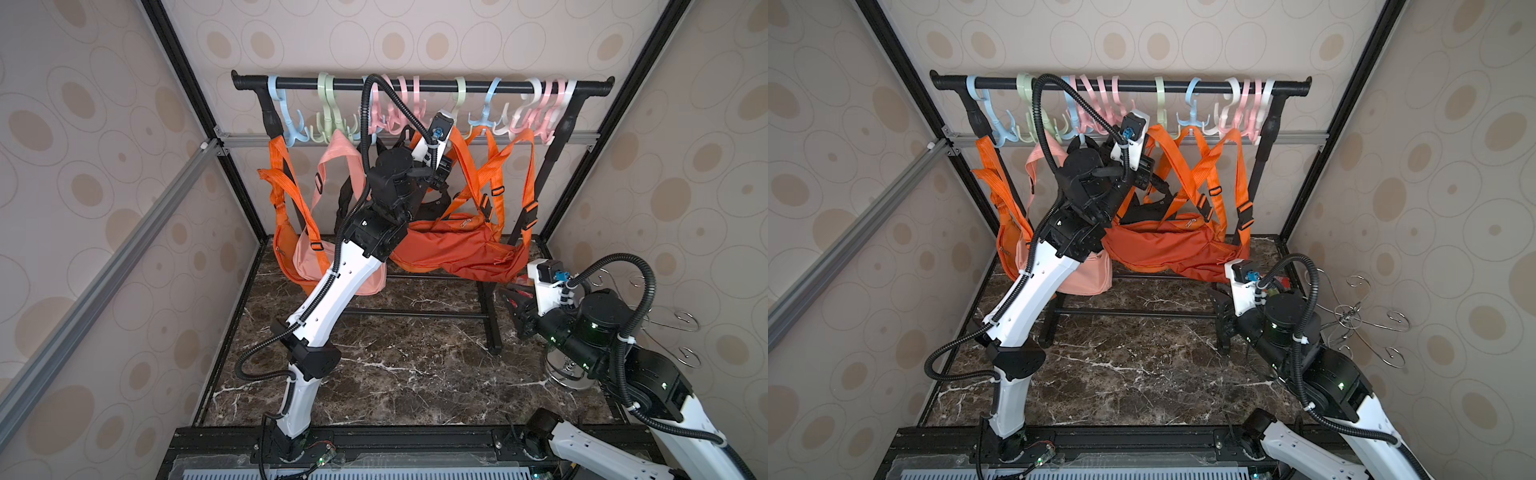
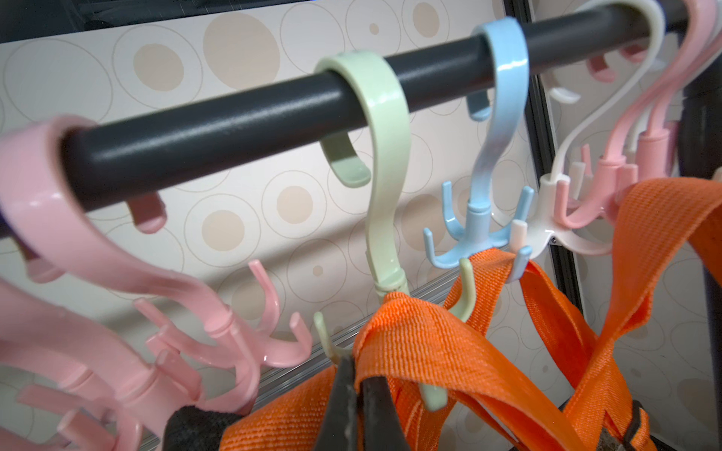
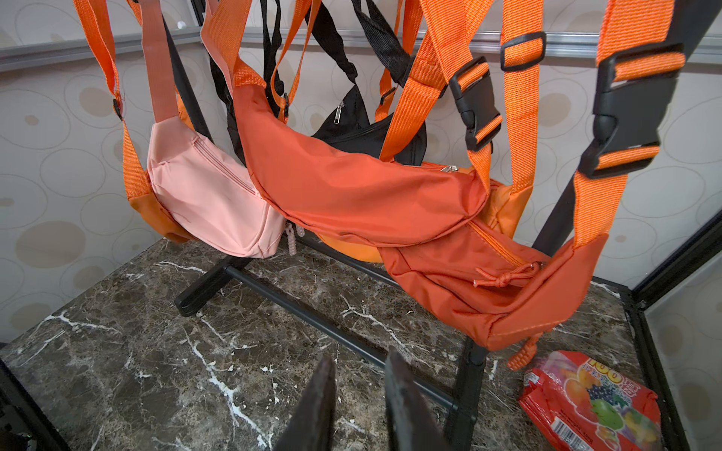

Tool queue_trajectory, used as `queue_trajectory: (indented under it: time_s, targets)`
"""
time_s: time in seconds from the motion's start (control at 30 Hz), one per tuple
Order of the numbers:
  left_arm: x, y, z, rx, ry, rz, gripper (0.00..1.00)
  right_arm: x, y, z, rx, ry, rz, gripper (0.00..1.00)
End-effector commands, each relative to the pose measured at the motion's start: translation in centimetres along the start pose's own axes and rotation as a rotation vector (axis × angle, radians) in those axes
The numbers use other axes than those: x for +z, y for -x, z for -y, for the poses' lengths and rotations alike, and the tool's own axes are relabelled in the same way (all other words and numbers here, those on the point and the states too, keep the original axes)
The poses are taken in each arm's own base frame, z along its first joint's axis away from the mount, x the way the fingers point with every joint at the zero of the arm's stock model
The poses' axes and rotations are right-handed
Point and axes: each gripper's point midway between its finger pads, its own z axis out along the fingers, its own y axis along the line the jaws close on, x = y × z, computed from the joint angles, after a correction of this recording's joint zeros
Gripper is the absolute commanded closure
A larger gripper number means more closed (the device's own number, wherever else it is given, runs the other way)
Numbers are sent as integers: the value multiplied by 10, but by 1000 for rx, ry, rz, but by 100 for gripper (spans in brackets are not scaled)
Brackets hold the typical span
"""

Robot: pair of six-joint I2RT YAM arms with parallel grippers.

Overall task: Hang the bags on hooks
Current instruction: Hang the bag on the hook.

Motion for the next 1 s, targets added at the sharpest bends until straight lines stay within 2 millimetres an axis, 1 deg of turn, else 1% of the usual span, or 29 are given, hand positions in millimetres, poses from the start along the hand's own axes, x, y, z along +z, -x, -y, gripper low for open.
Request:
queue_trajectory:
  time_s: [0.0,0.07,0.1,0.17,0.23,0.27,0.3,0.37,0.43,0.57,0.63,0.67,0.73,0.8,0.83,0.9,0.97]
  targets:
    - [0,-11,4,13,-20,-42,100,0,4,-2,9,13,24,75]
    - [0,-15,5,11,-20,-56,100,-1,4,-2,7,13,25,76]
    - [0,-17,5,11,-20,-63,96,-2,3,-2,7,14,25,76]
    - [0,-21,5,11,-19,-78,80,-4,4,-1,9,13,31,76]
    - [-1,-23,5,13,-17,-88,72,-5,4,-1,9,14,39,76]
    - [-2,-23,4,11,-15,-92,65,-6,4,0,11,12,42,76]
    - [-3,-23,4,7,-18,-96,55,-7,3,1,10,10,43,76]
    - [-6,-24,4,-2,-26,-102,41,-8,3,1,11,7,46,76]
    - [-10,-22,3,-11,-30,-104,33,-8,3,1,13,9,47,76]
    - [-27,-9,5,-21,-53,-87,20,-8,3,1,11,10,42,76]
    - [-38,-5,6,-16,-63,-84,15,-7,3,1,6,9,30,72]
    - [-47,1,4,-19,-65,-74,13,-7,3,0,3,10,26,68]
    - [-62,5,2,-23,-68,-70,9,-8,5,1,0,6,23,57]
    - [-82,7,-3,-32,-64,-69,6,-7,7,3,-7,-7,17,44]
    - [-90,8,-5,-39,-58,-67,6,-7,8,5,-11,-22,11,41]
    - [-117,-2,-7,-58,-55,-76,4,-2,6,14,-23,-83,-21,34]
    - [-146,-14,-13,-89,-46,-74,0,4,2,32,-26,-201,-42,32]
